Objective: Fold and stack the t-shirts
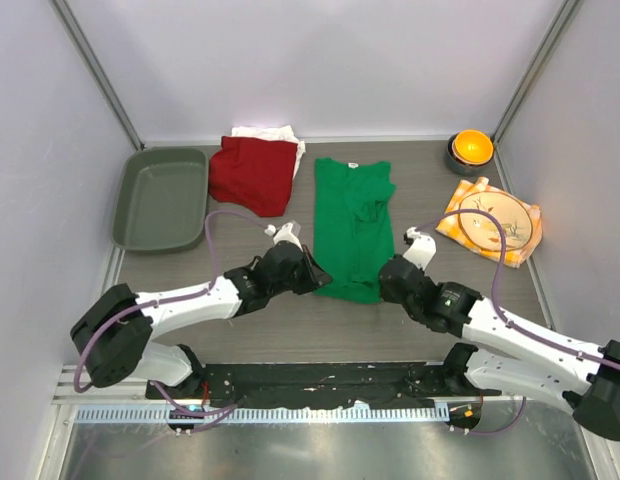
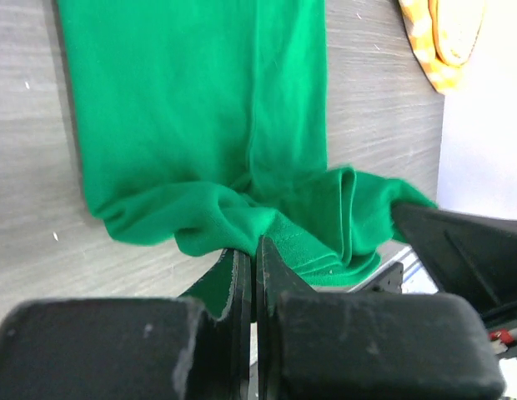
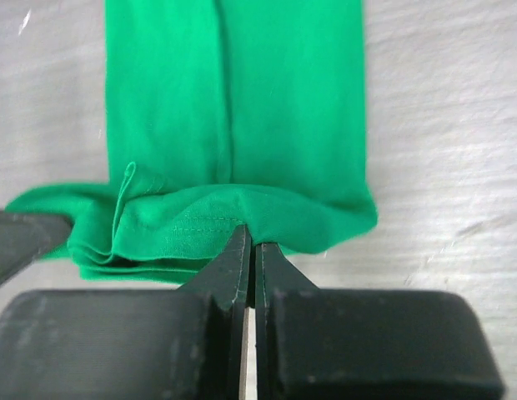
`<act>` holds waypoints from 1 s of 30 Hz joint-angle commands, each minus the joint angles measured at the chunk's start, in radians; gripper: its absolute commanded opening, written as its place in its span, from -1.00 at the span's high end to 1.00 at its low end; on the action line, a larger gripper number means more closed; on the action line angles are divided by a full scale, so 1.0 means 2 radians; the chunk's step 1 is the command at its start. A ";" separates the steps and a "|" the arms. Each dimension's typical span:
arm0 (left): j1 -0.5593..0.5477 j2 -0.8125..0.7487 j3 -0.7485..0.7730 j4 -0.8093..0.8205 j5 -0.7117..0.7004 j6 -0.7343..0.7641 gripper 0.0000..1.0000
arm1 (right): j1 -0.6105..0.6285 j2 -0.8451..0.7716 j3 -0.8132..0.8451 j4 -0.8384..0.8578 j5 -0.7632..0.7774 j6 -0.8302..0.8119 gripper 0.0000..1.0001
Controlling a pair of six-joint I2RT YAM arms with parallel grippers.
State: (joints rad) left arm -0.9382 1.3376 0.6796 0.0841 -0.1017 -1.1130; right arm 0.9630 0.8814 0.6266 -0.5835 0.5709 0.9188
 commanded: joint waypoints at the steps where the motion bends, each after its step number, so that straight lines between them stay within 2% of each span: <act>1: 0.036 0.036 0.041 0.010 0.038 0.033 1.00 | -0.070 0.022 0.001 0.114 -0.010 -0.092 0.99; 8: 0.077 0.090 0.085 0.012 0.049 0.055 1.00 | -0.172 0.084 0.013 0.201 -0.067 -0.150 0.99; 15: 0.110 0.141 0.140 0.005 0.075 0.070 1.00 | -0.238 0.160 0.051 0.253 -0.130 -0.175 0.99; 20: 0.135 0.174 0.179 -0.003 0.080 0.076 1.00 | -0.258 0.226 0.079 0.274 -0.163 -0.178 0.99; 30: 0.173 0.264 0.242 -0.007 0.101 0.085 1.00 | -0.283 0.322 0.131 0.308 -0.177 -0.176 0.99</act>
State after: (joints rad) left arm -0.6209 1.7988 1.1000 0.0692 0.0689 -0.9752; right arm 0.4191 1.4677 0.8238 -0.0551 0.2321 0.5800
